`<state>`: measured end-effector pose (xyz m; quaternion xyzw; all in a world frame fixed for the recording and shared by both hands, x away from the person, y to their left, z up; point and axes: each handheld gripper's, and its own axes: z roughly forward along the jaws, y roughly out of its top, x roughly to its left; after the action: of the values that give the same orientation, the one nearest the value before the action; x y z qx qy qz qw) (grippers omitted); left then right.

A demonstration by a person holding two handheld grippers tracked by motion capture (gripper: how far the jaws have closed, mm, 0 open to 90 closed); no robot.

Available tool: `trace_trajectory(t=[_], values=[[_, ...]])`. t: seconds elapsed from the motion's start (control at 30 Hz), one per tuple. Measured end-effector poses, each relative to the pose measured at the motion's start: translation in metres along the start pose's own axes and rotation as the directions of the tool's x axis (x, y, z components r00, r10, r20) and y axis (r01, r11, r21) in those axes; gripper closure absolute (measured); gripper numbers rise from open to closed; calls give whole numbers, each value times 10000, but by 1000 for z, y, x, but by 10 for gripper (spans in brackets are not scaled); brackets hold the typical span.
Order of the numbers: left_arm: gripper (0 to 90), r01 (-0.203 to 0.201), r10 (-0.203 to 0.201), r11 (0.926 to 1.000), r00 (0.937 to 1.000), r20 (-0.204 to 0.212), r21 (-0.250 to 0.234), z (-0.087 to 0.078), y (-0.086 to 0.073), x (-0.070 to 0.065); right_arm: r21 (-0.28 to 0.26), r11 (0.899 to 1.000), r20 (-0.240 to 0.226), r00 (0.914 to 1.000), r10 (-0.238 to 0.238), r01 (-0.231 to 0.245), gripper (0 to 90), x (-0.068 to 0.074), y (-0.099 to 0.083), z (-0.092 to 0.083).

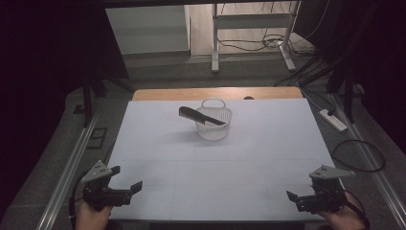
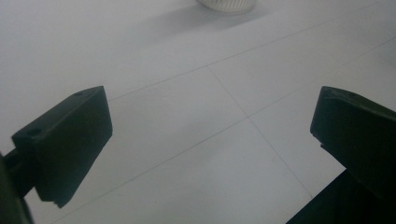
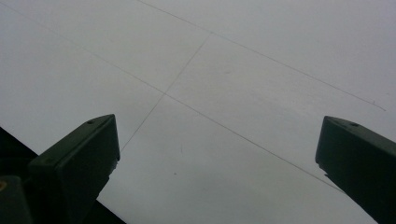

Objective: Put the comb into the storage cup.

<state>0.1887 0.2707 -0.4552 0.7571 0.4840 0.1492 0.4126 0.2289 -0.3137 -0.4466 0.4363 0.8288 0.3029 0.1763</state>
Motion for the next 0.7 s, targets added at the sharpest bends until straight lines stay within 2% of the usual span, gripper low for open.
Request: trace_trajectory(t=[0.37,0.47,0.7], values=[[0,-14,17,10000,9996,-273,94,-6,-8,-4,-65,9999,106,9998,137,-136,0,-1,0,0],[0,-92,92,10000,9990,-444,-2,-8,-10,-5,-79,9999,132,9998,154,-153,0,-1,0,-1],[0,-264,274,9995,9970,-722,155,-10,-12,-9,-96,9997,189,9996,218,-216,0,-1,0,-1]])
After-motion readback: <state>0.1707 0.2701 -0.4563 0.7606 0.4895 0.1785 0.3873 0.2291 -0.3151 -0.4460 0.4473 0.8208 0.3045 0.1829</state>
